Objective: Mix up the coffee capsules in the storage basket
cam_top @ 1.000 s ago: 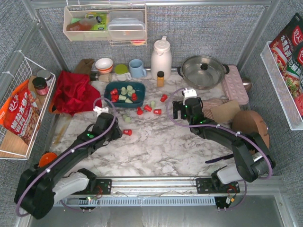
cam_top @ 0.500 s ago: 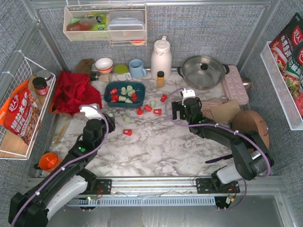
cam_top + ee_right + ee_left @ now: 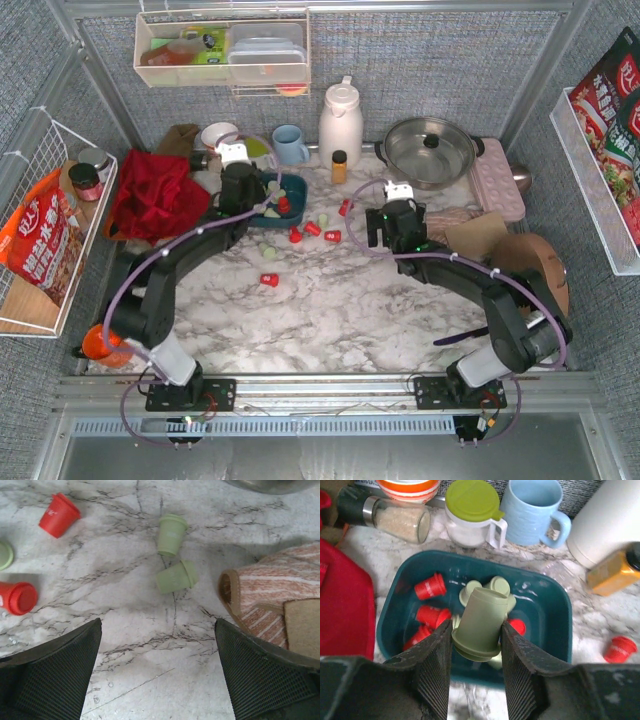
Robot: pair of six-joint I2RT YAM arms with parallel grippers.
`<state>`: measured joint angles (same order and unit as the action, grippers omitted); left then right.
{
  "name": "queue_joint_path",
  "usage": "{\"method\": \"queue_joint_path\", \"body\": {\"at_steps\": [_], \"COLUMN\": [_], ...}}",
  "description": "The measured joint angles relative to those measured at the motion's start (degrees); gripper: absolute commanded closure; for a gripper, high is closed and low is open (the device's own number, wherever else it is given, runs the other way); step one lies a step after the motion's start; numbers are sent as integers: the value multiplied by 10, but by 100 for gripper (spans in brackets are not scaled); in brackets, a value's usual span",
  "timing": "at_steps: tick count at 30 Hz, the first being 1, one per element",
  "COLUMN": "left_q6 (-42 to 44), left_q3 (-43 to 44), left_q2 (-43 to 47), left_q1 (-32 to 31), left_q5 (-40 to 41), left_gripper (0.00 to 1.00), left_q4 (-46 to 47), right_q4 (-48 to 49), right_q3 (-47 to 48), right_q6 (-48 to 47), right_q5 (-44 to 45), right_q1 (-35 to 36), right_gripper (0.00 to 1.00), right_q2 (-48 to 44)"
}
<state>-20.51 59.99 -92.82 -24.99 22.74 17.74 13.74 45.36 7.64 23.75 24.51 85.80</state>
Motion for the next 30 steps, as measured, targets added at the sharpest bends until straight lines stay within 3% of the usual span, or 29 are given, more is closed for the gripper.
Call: {"method": "queue_joint_path", "body": {"at_steps": [8, 16, 18, 22, 30], "left_q6": [-33, -63, -70, -97, -127], "left_q3": [129, 111, 90, 33, -42], "left_q2": [-147, -122, -92, -30, 46], "left_q1": [47, 48, 48, 46, -17], "left_q5": [-42, -94, -102, -124, -153], "left_gripper": [27, 2, 1, 1, 1], "left_q4": [-62, -108, -112, -110, -121], "right_q4": [-53, -123, -144, -183, -268], "right_q3": [43, 95, 117, 178, 273], "right_q6": [39, 131, 157, 208, 302], "right_q5": [48, 62, 67, 81, 110], "right_q1": [-3, -14, -17, -23, -39], "right_gripper": [1, 10, 12, 28, 32], "right_q2": [43, 95, 112, 154, 236]}}
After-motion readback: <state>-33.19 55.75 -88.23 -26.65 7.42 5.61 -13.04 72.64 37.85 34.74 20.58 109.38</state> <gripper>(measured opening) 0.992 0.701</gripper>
